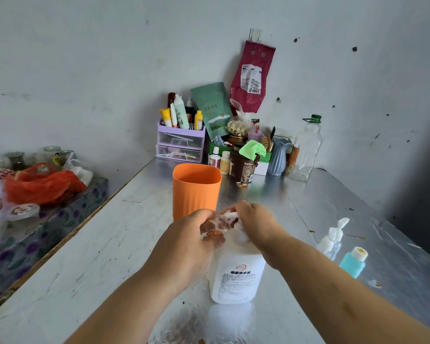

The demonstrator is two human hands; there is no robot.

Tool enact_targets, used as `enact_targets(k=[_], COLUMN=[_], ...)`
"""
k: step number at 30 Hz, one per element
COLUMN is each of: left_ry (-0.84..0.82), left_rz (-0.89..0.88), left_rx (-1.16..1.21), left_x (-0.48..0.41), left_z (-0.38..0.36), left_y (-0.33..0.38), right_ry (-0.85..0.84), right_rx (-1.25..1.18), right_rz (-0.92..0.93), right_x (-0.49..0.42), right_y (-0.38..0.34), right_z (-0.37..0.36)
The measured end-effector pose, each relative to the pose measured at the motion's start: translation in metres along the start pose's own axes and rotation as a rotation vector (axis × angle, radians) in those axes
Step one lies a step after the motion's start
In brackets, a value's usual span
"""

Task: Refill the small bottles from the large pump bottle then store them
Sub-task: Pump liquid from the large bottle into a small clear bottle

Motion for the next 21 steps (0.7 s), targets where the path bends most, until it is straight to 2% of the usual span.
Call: enact_targets(k=[7, 21], left_ry=[0.001, 0.003], left_rz=[-0.005, -0.003], left_rx=[0.001, 0.017], left_x=[0.006, 0.005], left_z=[0.005, 0.006], left_y=[0.01, 0.008], right_ry=[-0.052, 0.001], right_rx=[-0.129, -0.063], right_rz=[-0.154, -0.116], right_x=[0.007, 0.001], right_y=[-0.002, 0.001], right_z=[-0.001, 0.004])
Point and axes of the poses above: each hand's wrist, its own x-axis away from the middle knuckle, its own z-axis out of the back of the hand, y = z × x, the point moved 7 cm from there along -x, towards the middle knuckle, and after that the axes turned 15 degrees about z, right-handed, at the moved point
